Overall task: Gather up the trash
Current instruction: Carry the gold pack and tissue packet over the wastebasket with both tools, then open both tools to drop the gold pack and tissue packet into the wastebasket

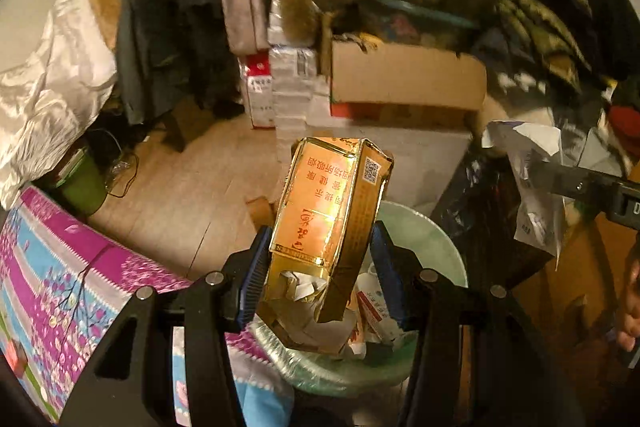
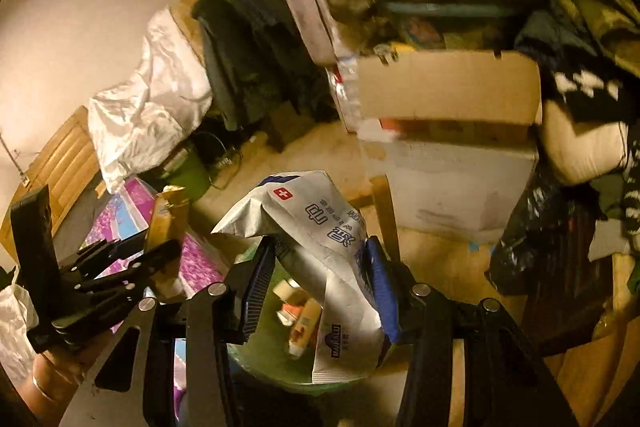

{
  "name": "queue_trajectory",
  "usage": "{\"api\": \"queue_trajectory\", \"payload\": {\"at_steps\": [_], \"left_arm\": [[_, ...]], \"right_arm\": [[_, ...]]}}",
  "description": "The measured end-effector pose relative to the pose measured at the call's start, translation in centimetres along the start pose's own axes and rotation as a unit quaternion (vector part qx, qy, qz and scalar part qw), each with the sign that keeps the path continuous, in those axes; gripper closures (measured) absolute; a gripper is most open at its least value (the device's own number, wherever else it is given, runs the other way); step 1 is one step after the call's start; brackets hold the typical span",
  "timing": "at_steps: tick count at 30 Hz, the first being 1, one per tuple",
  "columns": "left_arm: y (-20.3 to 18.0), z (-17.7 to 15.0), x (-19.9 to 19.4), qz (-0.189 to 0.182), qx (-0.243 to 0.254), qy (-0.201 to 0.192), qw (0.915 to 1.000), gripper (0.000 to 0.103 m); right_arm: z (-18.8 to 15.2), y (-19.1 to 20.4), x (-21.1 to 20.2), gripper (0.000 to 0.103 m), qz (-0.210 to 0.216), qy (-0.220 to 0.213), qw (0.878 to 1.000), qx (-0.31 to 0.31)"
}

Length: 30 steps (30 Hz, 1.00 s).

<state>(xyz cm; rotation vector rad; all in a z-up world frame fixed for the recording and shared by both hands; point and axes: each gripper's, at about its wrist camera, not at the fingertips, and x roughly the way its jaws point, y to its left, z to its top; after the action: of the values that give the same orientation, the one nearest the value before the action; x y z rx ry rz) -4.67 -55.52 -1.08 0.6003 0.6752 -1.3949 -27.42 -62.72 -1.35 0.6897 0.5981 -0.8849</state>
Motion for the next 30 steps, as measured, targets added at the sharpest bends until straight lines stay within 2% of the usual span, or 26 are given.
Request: {"api": "queue_trajectory", "payload": {"at_steps": [6, 13, 30], "left_arm": [[-1.7, -0.7, 3.3, -0.003, 0.018, 0.045, 0.9988, 0.055], [-1.5, -1.3, 4.0, -0.003, 0.019, 0.058, 0.9982, 0.055], [-1.2, -1.6, 4.3, 0.006, 0.014, 0.060, 0.9981, 0.054]], "right_arm": [[-0.8, -0.2, 3.4, 0.055, 0.005, 0.043, 0.999, 0.015], [-1.9, 2.0, 5.7, 0.055, 0.007, 0.073, 0.997, -0.003], [-2.1, 3.5, 6.5, 0.054, 0.012, 0.074, 0.997, -0.008]]}}
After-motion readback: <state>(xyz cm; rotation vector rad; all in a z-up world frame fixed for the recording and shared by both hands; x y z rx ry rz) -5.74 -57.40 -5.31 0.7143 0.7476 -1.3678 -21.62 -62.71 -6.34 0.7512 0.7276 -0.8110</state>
